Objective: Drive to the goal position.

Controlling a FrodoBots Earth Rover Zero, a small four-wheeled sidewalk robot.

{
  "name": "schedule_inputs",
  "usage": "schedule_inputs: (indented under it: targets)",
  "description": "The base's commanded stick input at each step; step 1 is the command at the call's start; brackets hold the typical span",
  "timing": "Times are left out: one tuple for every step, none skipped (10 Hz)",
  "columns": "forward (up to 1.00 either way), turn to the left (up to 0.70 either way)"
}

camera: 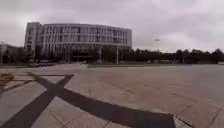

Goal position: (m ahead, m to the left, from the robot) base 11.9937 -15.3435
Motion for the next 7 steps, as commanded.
schedule_inputs:
  targets:
    - [0.70,0.00]
    - [0.70,0.00]
    - [0.70,0.00]
    - [0.70,0.00]
    - [0.70,0.00]
    - [0.70,0.00]
    - [0.70,0.00]
